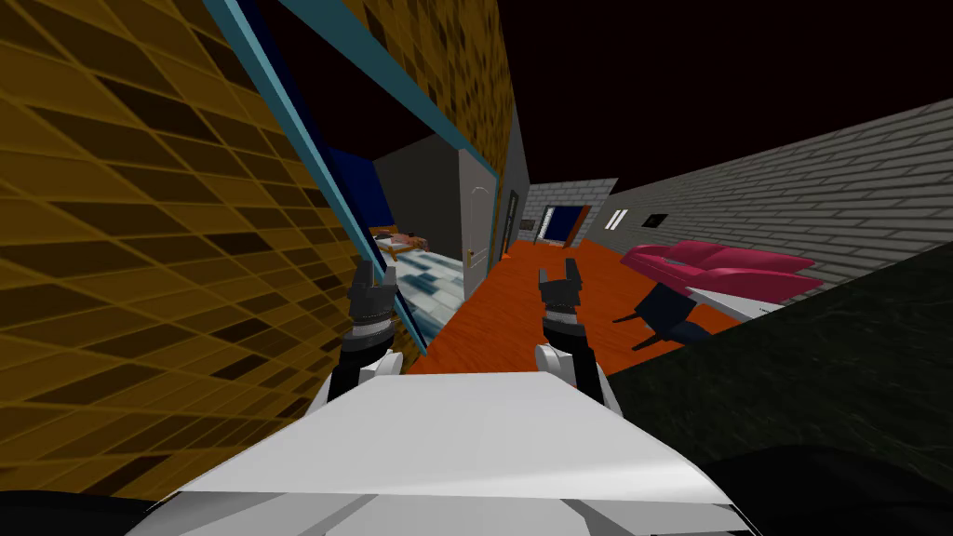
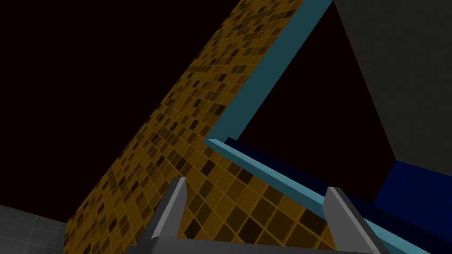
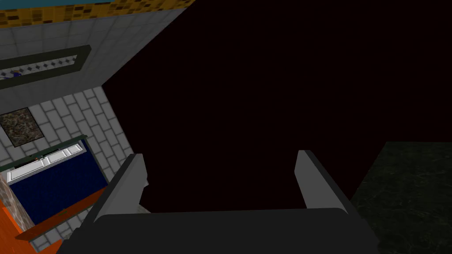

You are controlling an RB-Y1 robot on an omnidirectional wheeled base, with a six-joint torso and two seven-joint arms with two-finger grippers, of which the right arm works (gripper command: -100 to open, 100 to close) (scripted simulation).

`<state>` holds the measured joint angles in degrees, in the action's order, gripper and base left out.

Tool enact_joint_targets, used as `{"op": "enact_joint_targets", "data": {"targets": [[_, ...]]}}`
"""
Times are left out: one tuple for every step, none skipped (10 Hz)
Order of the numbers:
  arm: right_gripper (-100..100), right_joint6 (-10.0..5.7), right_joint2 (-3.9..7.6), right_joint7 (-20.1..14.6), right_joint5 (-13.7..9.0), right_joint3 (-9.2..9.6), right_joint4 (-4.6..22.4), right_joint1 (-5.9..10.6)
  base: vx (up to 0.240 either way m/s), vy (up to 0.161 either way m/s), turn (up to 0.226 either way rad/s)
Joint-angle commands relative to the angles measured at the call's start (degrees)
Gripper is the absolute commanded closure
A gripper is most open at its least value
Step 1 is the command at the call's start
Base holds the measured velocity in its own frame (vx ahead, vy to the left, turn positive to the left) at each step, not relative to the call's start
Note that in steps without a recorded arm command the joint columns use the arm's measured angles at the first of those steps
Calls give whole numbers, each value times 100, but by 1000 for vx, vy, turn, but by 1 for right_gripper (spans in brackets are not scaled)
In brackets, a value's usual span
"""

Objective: Push the door open

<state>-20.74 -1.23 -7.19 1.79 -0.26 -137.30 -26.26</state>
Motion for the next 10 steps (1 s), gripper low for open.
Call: {"op": "enact_joint_targets", "data": {"targets": [[-100, 11, 98, 6, -1, 55, 169, 77, 91, -41, 101], [-100, 15, 133, 9, -1, 78, 239, 108, 162, -52, 123], [-100, 19, 167, 11, -1, 101, 308, 140, 178, -48, 79], [-100, 28, 223, 16, -2, 144, 440, 200, 185, -74, 79], [-100, 31, 243, 18, -2, 160, 490, 222, 163, -75, 71], [-100, 37, 282, 21, -2, 193, 590, 268, 137, -63, 77], [-100, 47, 340, 27, -3, 246, 754, 342, 185, -64, 137], [-100, 55, 377, 32, -3, 287, 880, 399, 212, -85, 136], [-100, 63, 414, 37, -4, 328, 1005, 456, 198, -101, 116], [-100, 71, 451, 41, -4, 371, 1134, 514, 175, -95, 150]]}}
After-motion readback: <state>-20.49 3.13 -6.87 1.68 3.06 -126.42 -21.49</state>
